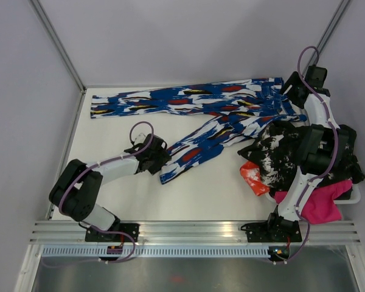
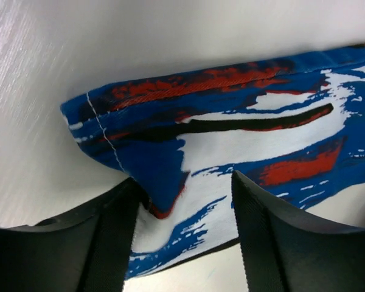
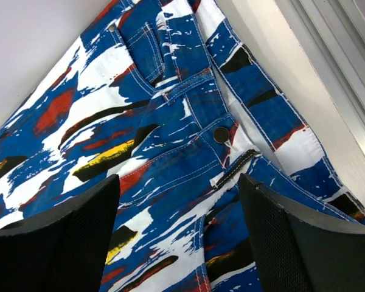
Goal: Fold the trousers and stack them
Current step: Flatten the trousers out
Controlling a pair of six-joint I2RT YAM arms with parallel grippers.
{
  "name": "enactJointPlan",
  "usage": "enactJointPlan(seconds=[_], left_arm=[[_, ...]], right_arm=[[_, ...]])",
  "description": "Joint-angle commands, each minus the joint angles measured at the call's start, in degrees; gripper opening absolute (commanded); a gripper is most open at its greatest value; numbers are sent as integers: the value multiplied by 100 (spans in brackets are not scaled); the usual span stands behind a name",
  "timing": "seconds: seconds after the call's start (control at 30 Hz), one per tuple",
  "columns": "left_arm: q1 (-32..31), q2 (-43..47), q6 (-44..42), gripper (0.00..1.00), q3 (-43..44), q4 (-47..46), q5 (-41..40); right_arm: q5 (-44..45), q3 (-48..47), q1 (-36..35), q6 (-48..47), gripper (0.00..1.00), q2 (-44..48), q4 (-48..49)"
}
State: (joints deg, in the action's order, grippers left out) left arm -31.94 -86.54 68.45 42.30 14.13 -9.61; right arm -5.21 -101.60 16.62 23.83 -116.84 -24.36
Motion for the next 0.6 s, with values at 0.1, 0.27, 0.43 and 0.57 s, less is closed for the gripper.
enactJointPlan(seconds=[0.1, 0.27, 0.43, 0.57], left_arm=[[-58, -487, 239, 29, -162, -113, -612], [432, -329, 20, 2, 269, 668, -1113], [2005, 330, -987, 2, 427, 890, -1140], [2946, 604, -2202, 2, 1042, 977, -1658]], right_arm=[[-33, -44, -10, 34, 84, 266, 177], [143, 35, -10, -28, 84, 223, 54], [205, 61, -10, -160, 84, 240, -34], [319, 193, -1, -265, 84, 302, -51]])
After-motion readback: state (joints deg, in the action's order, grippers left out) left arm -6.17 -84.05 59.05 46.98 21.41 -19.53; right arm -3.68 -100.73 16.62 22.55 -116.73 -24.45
